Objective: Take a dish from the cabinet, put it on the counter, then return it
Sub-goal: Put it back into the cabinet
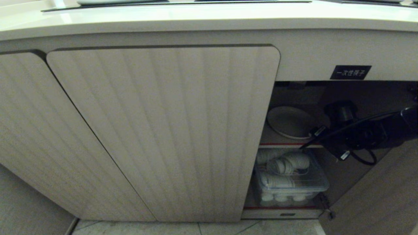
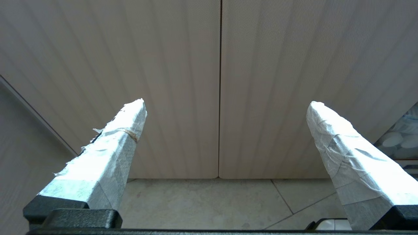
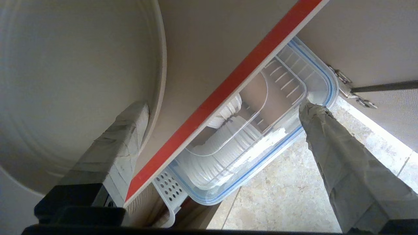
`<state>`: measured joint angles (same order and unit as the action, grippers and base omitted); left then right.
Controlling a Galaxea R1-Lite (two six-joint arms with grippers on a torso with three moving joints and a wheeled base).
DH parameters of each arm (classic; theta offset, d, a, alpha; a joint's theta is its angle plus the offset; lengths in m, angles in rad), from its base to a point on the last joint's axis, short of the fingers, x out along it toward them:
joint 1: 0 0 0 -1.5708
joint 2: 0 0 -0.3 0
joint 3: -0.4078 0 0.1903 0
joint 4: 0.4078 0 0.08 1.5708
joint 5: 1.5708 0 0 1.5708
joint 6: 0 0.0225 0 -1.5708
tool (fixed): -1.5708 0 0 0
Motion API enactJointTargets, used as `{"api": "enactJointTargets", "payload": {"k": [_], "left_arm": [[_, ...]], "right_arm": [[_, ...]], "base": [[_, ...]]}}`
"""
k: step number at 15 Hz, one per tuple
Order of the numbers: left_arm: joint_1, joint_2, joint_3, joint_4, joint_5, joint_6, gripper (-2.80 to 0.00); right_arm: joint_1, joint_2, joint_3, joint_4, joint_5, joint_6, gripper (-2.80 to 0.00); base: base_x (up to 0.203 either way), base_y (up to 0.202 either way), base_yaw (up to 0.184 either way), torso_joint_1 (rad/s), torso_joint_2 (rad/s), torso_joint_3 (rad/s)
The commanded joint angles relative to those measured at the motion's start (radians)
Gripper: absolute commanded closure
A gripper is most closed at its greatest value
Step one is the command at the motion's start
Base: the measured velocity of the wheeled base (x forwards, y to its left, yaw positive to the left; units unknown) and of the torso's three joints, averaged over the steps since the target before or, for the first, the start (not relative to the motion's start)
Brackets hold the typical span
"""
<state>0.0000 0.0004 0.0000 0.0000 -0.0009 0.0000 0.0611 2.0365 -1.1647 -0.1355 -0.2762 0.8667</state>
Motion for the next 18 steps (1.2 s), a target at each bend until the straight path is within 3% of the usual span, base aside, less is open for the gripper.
{"api": "enactJointTargets", "payload": {"k": [1,11,18], "left_arm": [[0.000,0.000,0.000,0.000,0.001,0.000,-2.80],[0.000,0.000,0.000,0.000,-0.001,0.000,-2.80],[0.000,0.000,0.000,0.000,-0.001,0.000,-2.80]], "right_arm": [[0.001,-0.009,0.004,-0.001,-0.001,0.003,-2.80],[0.015,-0.033,0.090,-0.111,-0.037,-0.177,-2.80],[0.016,-0.033,0.097,-0.135,-0.047,-0.216,-2.80]], "base": [[0.000,0.000,0.000,0.000,0.00,0.000],[0.000,0.000,0.000,0.000,0.00,0.000],[0.000,0.000,0.000,0.000,0.00,0.000]]}}
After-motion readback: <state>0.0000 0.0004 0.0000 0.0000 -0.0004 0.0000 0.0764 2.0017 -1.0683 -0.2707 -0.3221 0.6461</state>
